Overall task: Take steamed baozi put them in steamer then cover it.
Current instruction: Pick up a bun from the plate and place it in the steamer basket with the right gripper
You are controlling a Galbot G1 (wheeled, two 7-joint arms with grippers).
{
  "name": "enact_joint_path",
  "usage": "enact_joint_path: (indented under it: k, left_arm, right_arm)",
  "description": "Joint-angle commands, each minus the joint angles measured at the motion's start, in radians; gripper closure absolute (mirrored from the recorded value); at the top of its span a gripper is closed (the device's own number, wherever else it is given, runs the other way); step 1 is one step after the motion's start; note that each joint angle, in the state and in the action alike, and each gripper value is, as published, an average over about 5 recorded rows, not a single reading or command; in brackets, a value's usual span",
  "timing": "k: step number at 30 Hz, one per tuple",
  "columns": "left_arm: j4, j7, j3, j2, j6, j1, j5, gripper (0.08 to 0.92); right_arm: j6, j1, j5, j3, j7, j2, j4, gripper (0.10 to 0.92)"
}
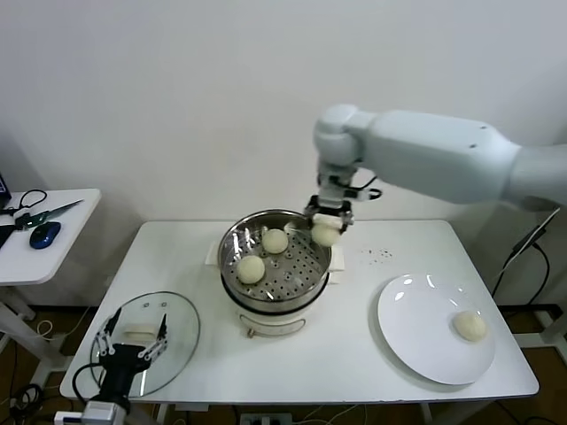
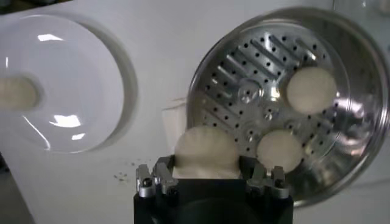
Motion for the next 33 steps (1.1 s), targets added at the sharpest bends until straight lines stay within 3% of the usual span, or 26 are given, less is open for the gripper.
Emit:
enact_joint_path:
  k: [1, 28, 33]
  left_arm:
    - [0.003, 0.000, -0.012, 0.007, -0.010, 0.016, -0.017, 0.177]
    - [0.025, 0.000, -0.013, 0.006, -0.007, -0.002, -0.019, 0.177]
    - [0.023, 0.000, -0.012, 0.004, -0.007, 0.000, -0.017, 0.177]
  right_arm:
    - [0.058, -0.135, -0.102, 0.017, 0.008, 0.169, -0.017, 0.330]
    - [0.084, -0.192, -0.106, 0.001, 0.043, 0.189, -0.041, 0.318]
    - [0.088, -0.185, -0.110, 0.022, 0.014, 0.183, -0.042, 0.255]
